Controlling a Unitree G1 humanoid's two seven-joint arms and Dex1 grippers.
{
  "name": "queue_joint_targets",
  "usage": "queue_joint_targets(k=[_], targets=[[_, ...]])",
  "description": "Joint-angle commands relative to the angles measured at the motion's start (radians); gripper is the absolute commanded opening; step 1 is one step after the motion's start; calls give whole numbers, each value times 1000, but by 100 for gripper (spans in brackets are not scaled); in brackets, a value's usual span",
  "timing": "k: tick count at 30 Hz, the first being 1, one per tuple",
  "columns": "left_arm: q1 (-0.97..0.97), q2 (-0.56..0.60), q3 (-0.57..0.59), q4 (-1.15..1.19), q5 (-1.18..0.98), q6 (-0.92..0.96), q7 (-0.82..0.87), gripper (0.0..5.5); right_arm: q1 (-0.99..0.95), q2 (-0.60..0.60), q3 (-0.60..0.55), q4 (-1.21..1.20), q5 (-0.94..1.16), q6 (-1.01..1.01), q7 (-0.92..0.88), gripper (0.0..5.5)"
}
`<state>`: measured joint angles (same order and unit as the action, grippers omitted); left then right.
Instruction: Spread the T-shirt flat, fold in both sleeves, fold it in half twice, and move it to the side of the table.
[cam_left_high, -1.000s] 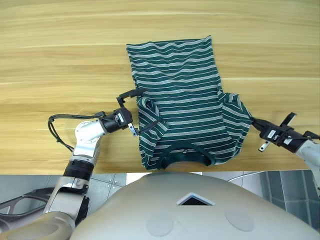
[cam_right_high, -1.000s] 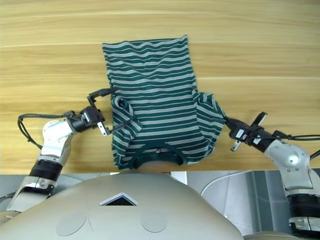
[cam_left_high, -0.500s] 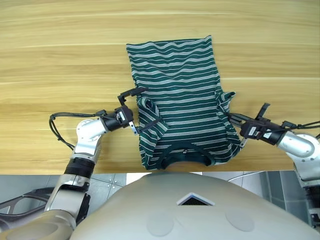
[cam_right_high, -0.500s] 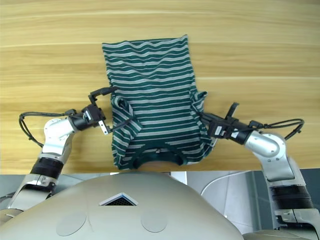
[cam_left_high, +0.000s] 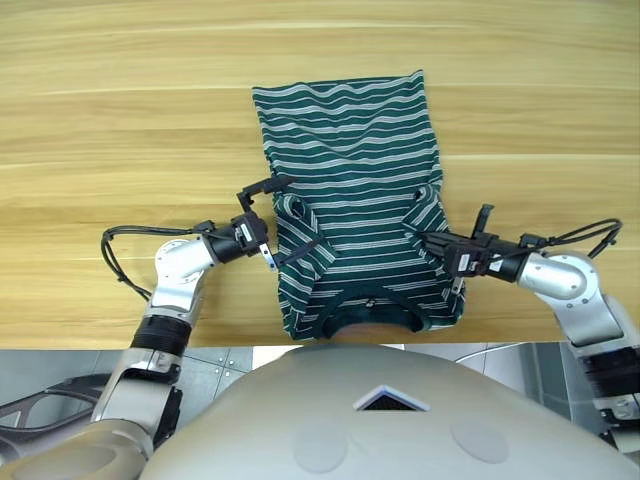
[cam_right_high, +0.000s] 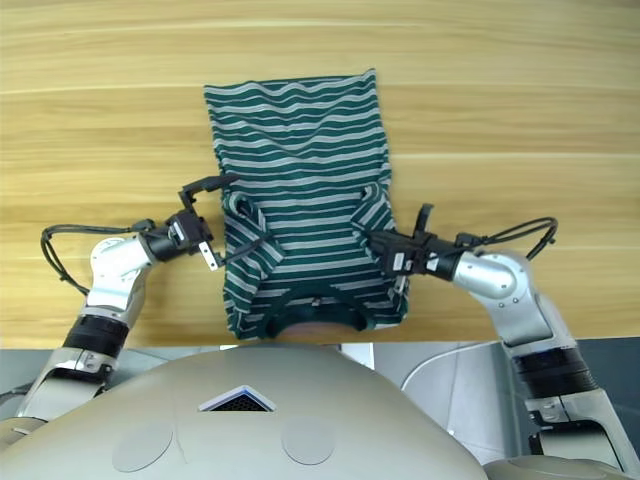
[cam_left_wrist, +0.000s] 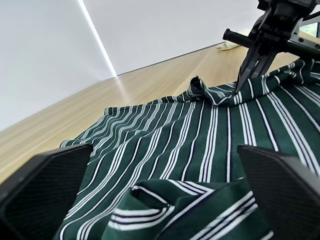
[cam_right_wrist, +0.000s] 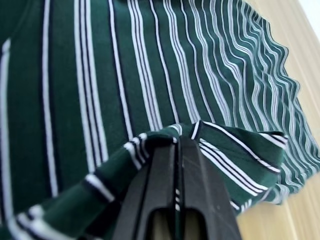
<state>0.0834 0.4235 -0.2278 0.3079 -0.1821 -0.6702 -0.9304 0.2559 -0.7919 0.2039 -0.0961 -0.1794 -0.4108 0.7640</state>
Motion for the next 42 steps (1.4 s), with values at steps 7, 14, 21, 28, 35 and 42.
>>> queue_joint_targets(k=[7,14,21,28,35,42], targets=[[-1,3,-7,-1,6,0,-7,540,-24,17,36,-22,-38,73,3,2],[1,0,-12,-5,6,2,-8,540,-50,55,21,-26,-2,124,-17,113],[-2,-2,-15,0,6,3,-10,540,-38,46,17,-45,21,118,-4,245],[-2,-3,-19,-4,6,5,-8,540,-1,13,1,-93,69,95,40,362],[-6,0,-23,-4,8,7,-7,540,67,-51,-216,-133,241,57,49,487],[0,-1,-29,-13,8,9,-5,540,177,-74,-326,-39,266,4,76,536]])
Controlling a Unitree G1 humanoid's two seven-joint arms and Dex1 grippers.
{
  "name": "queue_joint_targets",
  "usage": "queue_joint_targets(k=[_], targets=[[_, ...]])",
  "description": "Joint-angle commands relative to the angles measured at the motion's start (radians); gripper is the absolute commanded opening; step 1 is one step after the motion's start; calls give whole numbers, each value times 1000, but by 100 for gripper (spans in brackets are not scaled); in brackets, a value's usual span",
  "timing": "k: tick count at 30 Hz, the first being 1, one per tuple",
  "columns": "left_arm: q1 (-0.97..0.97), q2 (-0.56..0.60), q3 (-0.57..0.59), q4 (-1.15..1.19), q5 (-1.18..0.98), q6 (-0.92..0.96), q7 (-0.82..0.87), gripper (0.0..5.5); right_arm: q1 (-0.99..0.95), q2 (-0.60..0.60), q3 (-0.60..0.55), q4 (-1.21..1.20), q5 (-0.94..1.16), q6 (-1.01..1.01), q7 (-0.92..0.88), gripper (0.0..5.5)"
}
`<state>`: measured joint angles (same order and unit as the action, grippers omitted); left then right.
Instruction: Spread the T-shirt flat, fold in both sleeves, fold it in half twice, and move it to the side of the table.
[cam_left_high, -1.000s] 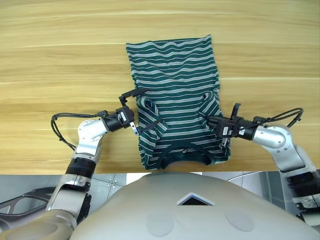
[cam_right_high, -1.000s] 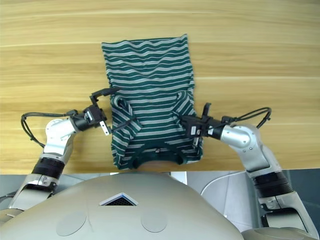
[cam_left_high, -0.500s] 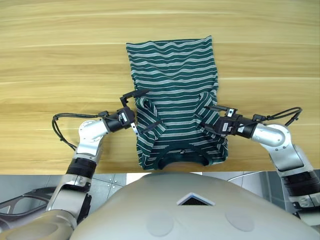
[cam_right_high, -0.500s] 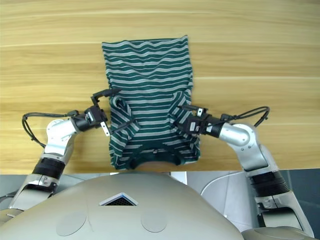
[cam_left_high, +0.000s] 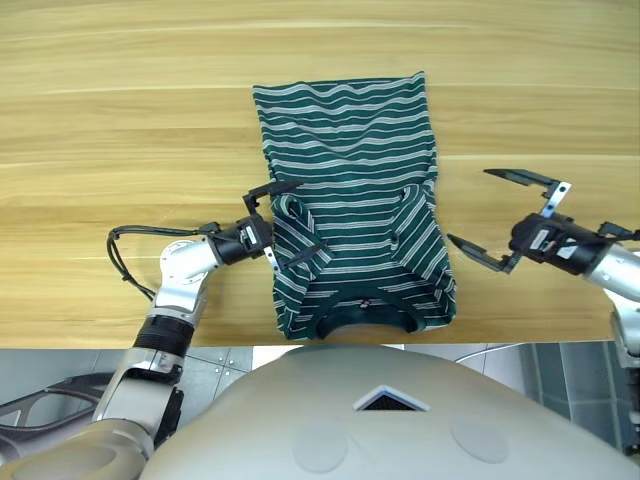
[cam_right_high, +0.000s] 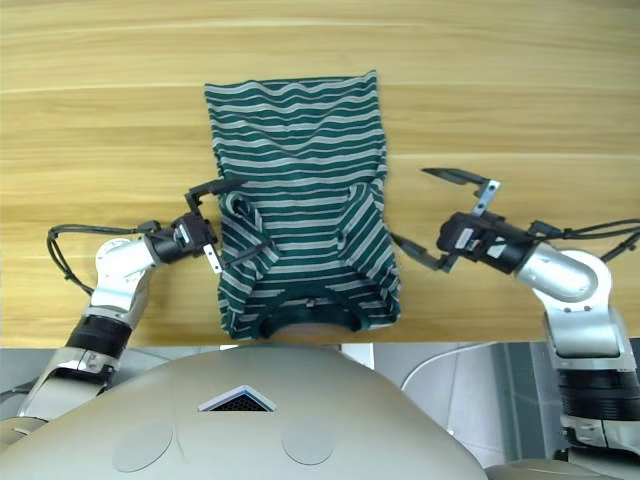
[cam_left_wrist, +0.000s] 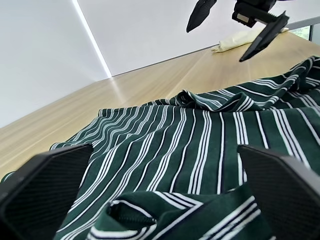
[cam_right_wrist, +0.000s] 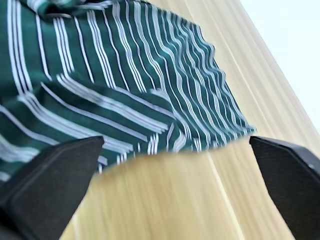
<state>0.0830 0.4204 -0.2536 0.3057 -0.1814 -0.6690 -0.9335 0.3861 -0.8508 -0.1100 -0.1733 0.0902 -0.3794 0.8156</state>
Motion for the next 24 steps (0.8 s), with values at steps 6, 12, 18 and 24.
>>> queue_joint_targets(k=[6,12,18,24], targets=[[5,6,-3,-9,5,6,0,540,100,8,44,39,-27,-72,46,536],[6,4,-3,-7,6,5,2,540,134,10,81,31,-40,-100,54,536],[3,5,-2,1,8,3,4,540,145,13,145,43,-77,-94,69,536],[-20,12,10,33,19,-6,9,540,109,17,205,69,-124,-66,53,536]])
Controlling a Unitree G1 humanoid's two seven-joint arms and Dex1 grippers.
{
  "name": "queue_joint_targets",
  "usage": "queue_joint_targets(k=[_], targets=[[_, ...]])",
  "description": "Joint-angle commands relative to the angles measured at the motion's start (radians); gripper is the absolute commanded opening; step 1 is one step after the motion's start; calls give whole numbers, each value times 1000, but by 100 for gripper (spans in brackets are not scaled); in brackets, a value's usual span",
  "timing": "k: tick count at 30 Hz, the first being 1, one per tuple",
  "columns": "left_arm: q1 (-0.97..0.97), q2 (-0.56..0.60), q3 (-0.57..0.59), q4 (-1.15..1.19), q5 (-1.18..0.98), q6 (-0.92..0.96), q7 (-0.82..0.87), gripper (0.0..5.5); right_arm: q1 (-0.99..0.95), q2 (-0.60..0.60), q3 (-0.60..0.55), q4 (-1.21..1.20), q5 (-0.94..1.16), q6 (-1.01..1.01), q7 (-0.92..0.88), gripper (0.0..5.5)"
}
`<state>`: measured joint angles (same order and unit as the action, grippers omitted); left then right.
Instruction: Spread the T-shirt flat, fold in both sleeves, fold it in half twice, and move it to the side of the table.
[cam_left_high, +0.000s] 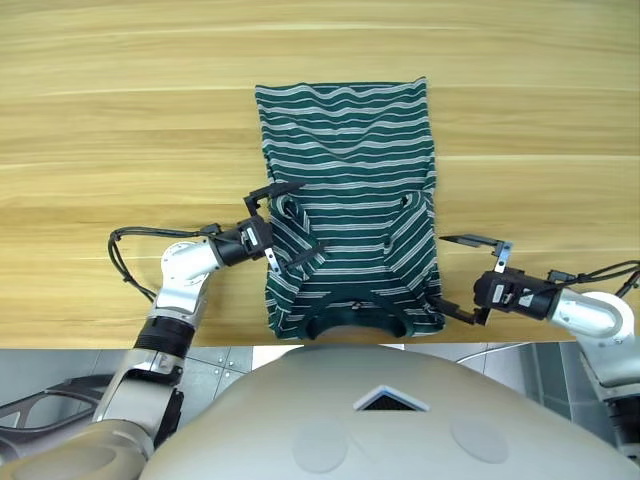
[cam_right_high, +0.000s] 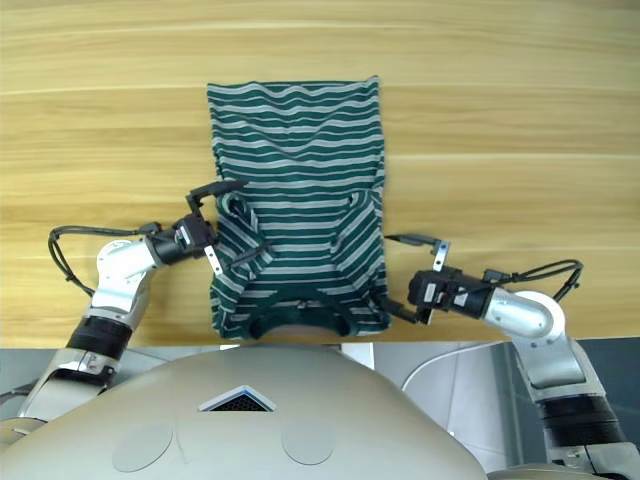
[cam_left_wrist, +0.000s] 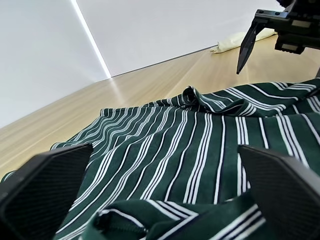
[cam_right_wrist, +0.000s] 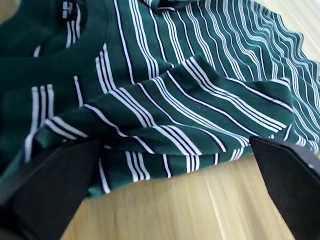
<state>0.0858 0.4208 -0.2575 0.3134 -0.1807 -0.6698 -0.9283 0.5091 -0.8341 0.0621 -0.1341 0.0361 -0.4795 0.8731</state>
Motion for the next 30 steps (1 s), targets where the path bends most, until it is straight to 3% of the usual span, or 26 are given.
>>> queue_joint_targets(k=[1,10,17,20,25,30], targets=[[-29,13,16,34,21,-9,5,540,-17,-1,36,29,-71,36,-7,536],[-29,97,72,-85,-88,-1,-67,540,53,-49,-76,-93,111,-15,26,536],[36,243,131,-299,-266,54,-215,540,161,-92,-265,-179,351,-71,140,536],[87,327,126,-311,-229,63,-289,540,149,-109,-327,-109,301,-46,147,536],[240,500,99,-329,-89,56,-390,540,174,-130,-324,-30,145,-61,168,536],[305,556,118,-385,37,24,-352,540,172,-108,-231,-29,37,-76,162,536]])
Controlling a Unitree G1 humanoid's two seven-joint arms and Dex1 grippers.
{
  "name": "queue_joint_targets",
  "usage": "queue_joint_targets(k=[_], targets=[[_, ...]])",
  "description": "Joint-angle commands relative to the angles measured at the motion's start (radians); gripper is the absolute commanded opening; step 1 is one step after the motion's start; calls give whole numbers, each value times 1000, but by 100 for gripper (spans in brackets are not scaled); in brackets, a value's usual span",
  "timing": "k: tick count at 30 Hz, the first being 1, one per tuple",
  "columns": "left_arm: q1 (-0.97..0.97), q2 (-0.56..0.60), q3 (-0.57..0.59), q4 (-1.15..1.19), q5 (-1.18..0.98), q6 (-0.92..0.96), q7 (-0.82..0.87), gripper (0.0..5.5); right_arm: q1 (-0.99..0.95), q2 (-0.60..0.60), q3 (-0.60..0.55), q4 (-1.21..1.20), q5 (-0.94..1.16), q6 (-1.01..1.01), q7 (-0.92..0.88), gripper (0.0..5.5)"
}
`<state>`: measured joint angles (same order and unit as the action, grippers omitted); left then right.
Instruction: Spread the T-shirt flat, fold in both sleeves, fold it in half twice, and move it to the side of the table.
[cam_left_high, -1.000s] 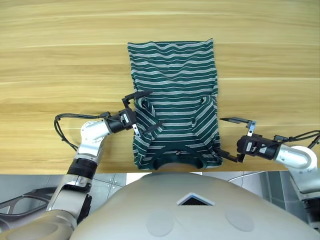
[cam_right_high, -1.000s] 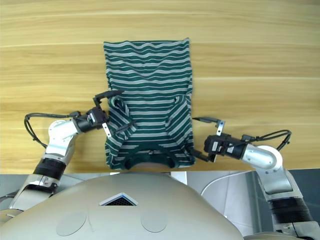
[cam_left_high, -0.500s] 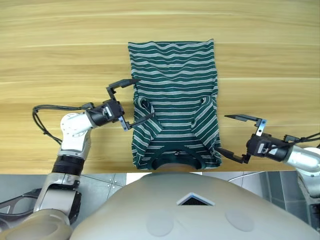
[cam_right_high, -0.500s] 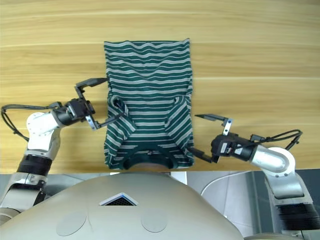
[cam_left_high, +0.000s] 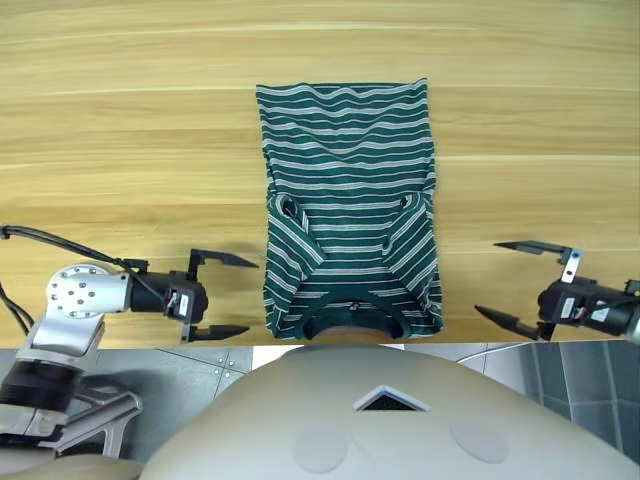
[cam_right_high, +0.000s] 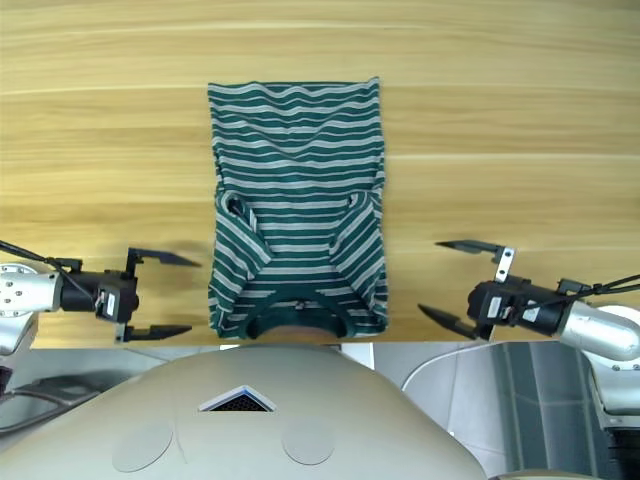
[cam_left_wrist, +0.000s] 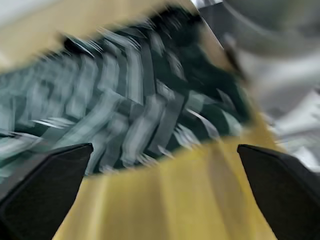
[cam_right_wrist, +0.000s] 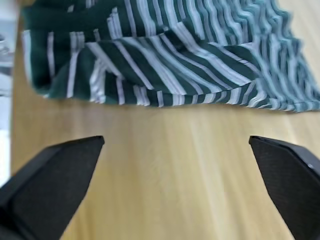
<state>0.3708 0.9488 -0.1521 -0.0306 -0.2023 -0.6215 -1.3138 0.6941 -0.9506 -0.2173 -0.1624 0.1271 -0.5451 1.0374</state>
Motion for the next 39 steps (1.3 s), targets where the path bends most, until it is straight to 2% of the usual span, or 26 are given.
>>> queue_joint_targets(k=[1,9,16,20,39], targets=[[24,28,15,-48,79,-35,48,540,-17,13,67,-2,-66,-12,-6,536],[10,-73,-84,-58,193,-112,165,540,-45,42,200,-71,-152,15,-40,536],[11,-62,-146,-58,217,-137,205,540,-35,25,236,-97,-157,14,-56,536],[3,-52,-166,-49,221,-144,219,540,-28,15,234,-99,-153,7,-59,470],[-40,-30,-234,-7,220,-150,236,230,-62,27,274,-80,-164,11,-78,134]])
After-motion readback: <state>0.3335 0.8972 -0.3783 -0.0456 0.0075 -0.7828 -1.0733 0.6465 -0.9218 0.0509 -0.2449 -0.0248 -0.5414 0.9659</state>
